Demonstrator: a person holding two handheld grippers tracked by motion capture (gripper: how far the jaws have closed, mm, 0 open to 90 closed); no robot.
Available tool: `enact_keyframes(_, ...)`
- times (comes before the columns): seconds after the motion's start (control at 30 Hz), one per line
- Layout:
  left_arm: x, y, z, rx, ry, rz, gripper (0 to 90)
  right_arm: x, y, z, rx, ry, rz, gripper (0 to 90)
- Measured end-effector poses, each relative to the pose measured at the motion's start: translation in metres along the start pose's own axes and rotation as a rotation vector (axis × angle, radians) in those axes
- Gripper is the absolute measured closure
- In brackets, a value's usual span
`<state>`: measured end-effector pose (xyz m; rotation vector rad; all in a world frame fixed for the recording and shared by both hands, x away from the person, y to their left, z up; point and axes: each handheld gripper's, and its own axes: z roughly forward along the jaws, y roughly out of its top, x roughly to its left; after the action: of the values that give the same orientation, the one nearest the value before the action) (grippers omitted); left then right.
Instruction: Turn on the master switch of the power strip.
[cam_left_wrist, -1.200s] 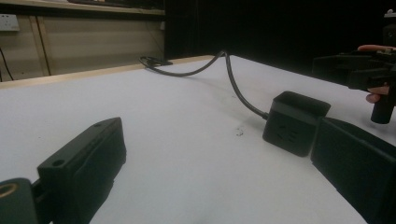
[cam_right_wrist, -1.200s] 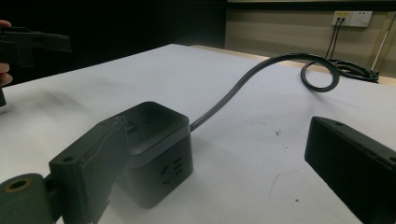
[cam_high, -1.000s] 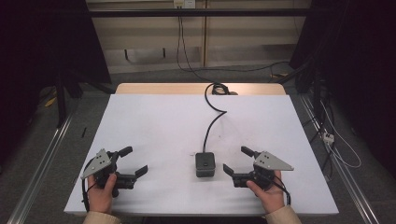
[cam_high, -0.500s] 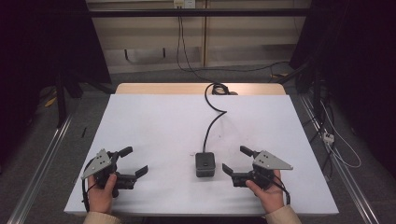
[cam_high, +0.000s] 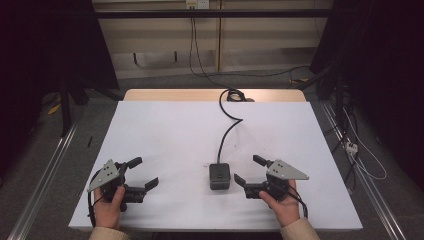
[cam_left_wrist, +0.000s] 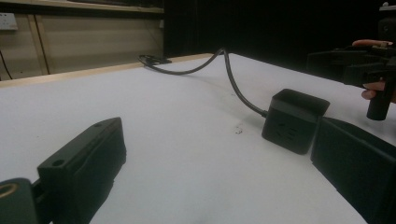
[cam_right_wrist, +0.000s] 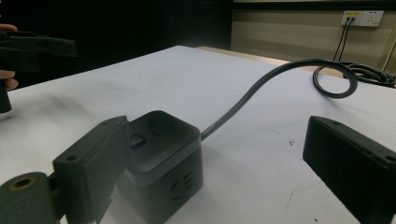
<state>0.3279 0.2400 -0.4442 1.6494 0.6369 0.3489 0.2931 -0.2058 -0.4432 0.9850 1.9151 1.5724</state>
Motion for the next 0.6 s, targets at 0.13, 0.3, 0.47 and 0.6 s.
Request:
enact_keyframes(0.13, 0.0002, 0.0001, -0.0003, -0.002, 0.0, 0.001, 2.9, -0.0001, 0.0005, 0.002, 0.001, -0.001, 0.003, 7.3)
enact_keyframes(0.3, -0.0003, 0.0002, 0.0003, 0.0, 0.0, 0.001, 2.9, 0.0006, 0.0012, 0.0039, 0.003, 0.004, 0.005, 7.3)
enact_keyframes(0.47, -0.0005, 0.0003, 0.0005, 0.001, 0.0, 0.001, 2.9, 0.0015, 0.0017, 0.0053, 0.007, 0.006, 0.003, 7.6)
enact_keyframes(0.6, -0.0004, 0.0003, 0.0004, 0.0, -0.001, 0.001, 2.9, 0.0024, 0.0017, 0.0066, 0.012, 0.007, -0.005, 7.9)
